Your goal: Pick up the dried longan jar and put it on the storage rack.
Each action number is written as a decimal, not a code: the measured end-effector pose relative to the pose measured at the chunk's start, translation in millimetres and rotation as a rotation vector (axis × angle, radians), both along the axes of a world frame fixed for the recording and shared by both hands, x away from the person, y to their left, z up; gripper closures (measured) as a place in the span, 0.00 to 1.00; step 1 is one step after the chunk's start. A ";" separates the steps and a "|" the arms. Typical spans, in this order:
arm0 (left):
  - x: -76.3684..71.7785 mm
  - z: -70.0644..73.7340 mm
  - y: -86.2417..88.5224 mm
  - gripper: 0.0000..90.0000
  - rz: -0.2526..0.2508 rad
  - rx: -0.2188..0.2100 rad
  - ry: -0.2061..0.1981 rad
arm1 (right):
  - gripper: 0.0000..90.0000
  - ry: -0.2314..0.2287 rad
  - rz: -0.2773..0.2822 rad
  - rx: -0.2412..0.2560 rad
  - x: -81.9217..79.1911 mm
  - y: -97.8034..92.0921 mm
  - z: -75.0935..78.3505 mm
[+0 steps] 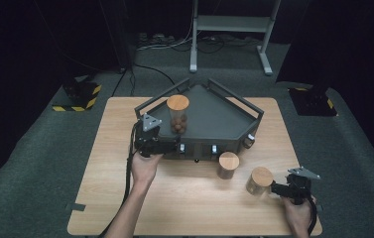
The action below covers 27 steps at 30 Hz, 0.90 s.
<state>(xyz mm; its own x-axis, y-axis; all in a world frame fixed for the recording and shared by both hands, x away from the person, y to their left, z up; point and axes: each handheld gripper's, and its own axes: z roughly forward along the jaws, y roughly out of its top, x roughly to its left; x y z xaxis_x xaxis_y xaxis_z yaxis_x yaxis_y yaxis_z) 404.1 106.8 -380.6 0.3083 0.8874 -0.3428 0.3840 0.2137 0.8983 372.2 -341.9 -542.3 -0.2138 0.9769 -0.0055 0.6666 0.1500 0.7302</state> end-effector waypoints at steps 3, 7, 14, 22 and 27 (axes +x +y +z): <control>-2.1 -2.8 2.1 0.10 0.004 0.012 -0.002 | 0.10 0.001 -0.001 0.001 -0.1 0.1 0.0; -5.0 -6.7 4.4 0.10 0.003 0.014 0.000 | 0.10 0.001 -0.002 0.001 -0.1 0.2 0.0; -8.1 -13.2 8.6 0.10 0.007 0.012 0.009 | 0.10 0.001 -0.002 0.001 -0.1 0.1 0.0; -11.6 -21.6 12.2 0.10 0.017 0.007 0.017 | 0.10 0.001 -0.002 0.001 -0.1 0.1 0.0; -13.5 -27.8 14.3 0.10 0.021 -0.005 0.026 | 0.10 0.001 -0.002 0.001 -0.1 0.1 0.0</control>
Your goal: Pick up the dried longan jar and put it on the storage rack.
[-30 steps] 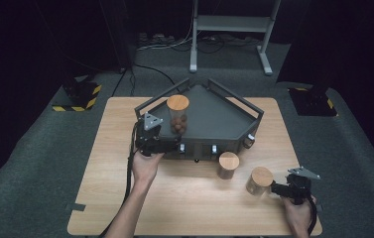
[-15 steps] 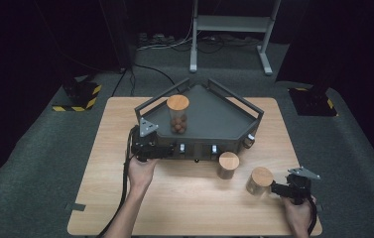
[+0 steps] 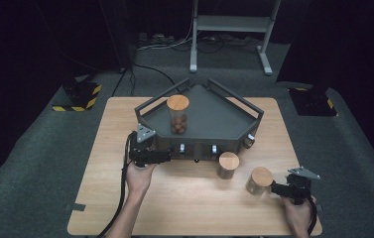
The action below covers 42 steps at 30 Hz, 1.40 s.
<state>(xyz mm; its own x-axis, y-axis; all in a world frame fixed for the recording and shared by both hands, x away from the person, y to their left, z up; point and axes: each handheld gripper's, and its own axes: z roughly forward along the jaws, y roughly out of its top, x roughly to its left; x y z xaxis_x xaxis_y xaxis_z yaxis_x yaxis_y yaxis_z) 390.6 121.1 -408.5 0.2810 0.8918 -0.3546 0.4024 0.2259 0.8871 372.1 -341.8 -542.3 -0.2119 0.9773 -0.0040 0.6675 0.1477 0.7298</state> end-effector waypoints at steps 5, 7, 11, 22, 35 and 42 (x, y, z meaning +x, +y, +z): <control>-2.1 -5.0 1.9 0.10 0.003 -0.012 0.005 | 0.10 -0.001 0.002 -0.001 0.1 -0.1 0.0; -2.7 -6.5 3.3 0.10 0.002 -0.008 0.010 | 0.10 0.000 0.000 0.000 0.0 0.0 0.0; -4.2 -8.9 4.5 0.10 0.004 -0.012 0.010 | 0.10 0.000 0.000 0.000 0.0 0.0 0.0; -7.0 -21.8 3.4 0.10 0.004 0.005 0.022 | 0.10 -0.001 0.002 -0.001 0.1 -0.2 0.0; -9.0 -33.6 7.5 0.09 0.010 -0.005 0.035 | 0.10 0.000 0.000 0.000 0.0 0.0 0.0; -10.8 -40.7 9.6 0.09 0.012 -0.008 0.045 | 0.10 0.000 0.000 0.000 0.0 0.0 0.0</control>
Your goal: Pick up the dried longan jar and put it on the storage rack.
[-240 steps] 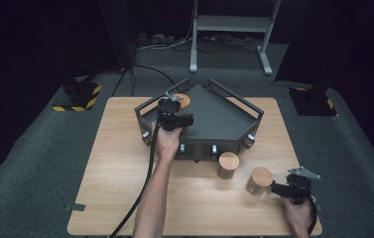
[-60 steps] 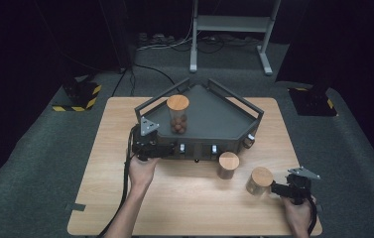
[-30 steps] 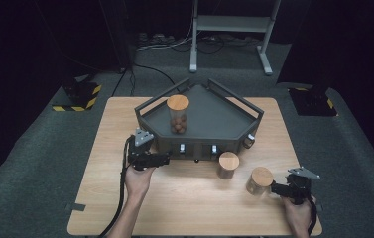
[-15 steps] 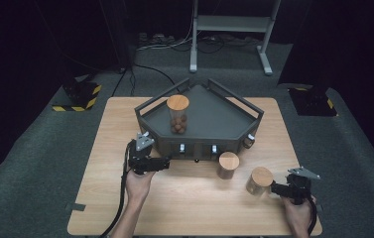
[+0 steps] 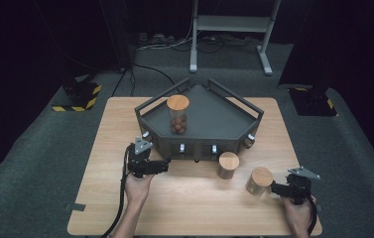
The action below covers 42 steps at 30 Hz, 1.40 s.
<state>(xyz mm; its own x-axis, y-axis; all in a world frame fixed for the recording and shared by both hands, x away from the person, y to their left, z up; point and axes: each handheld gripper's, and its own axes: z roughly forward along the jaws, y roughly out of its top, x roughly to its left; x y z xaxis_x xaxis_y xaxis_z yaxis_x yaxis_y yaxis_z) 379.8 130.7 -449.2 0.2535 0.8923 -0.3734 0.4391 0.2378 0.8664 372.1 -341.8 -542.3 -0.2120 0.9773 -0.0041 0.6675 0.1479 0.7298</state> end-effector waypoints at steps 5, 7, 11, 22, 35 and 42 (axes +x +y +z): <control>-1.3 -6.3 1.4 0.09 0.006 -0.007 0.007 | 0.10 0.000 0.000 0.000 0.0 0.0 0.0; -1.4 -9.0 1.6 0.09 0.010 -0.010 0.008 | 0.10 0.000 0.000 0.000 0.0 0.0 0.0; -2.0 -14.2 2.4 0.09 0.007 -0.006 0.012 | 0.10 0.000 0.000 0.000 0.0 0.0 0.0; -2.9 -32.5 1.8 0.08 0.011 0.004 0.048 | 0.10 0.000 0.000 0.000 0.0 0.0 0.0; -3.7 -43.8 -0.1 0.08 0.023 -0.002 0.062 | 0.10 0.000 0.000 0.000 0.0 0.0 0.0; -4.1 -44.7 -0.3 0.08 0.021 0.001 0.062 | 0.10 0.000 0.000 0.000 0.0 0.0 0.0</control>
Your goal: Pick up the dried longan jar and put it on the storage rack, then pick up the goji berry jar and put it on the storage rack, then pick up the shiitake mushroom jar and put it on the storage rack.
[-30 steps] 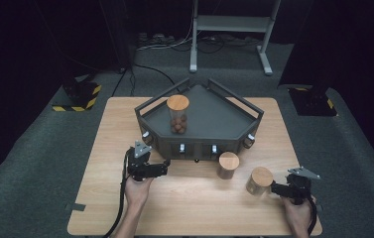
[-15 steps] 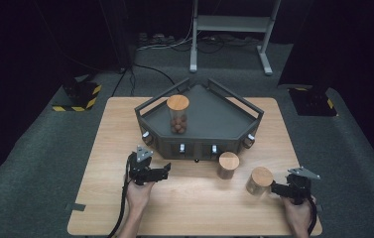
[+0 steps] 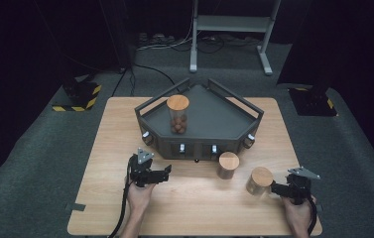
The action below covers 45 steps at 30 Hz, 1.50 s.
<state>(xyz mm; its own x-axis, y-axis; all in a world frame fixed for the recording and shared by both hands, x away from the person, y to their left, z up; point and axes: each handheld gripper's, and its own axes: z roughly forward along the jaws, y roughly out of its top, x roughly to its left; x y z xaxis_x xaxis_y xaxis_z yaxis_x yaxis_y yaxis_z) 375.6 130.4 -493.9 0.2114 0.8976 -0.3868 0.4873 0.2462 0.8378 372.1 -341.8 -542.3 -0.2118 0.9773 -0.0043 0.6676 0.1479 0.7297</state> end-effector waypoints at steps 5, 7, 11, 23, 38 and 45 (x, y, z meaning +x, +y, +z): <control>0.2 -0.1 0.2 0.08 0.001 0.001 0.001 | 0.10 -0.001 0.002 -0.002 0.1 -0.2 0.0; 0.3 -0.2 0.4 0.08 0.006 -0.006 -0.001 | 0.10 0.000 0.000 0.000 0.0 0.0 0.0; 0.4 -1.0 0.6 0.08 0.005 0.000 0.005 | 0.10 0.000 0.000 0.000 0.0 0.0 0.0; -0.2 -15.9 0.0 0.08 0.019 0.023 0.026 | 0.10 0.000 0.000 0.000 0.0 0.0 0.0; 1.6 -36.9 -6.0 0.08 0.025 0.077 0.054 | 0.10 -0.002 0.003 -0.001 0.5 -0.2 0.0; 3.5 -50.8 -7.9 0.07 0.034 0.099 0.081 | 0.10 -0.002 0.002 -0.002 0.5 -0.1 0.0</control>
<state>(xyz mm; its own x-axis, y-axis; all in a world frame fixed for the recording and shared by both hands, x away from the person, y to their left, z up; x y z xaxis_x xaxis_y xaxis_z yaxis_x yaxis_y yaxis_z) 379.1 122.4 -544.7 0.1517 0.9384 -0.3104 0.5471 0.1818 0.8171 372.6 -341.9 -542.4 -0.2140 0.9768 -0.0063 0.6661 0.1506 0.7305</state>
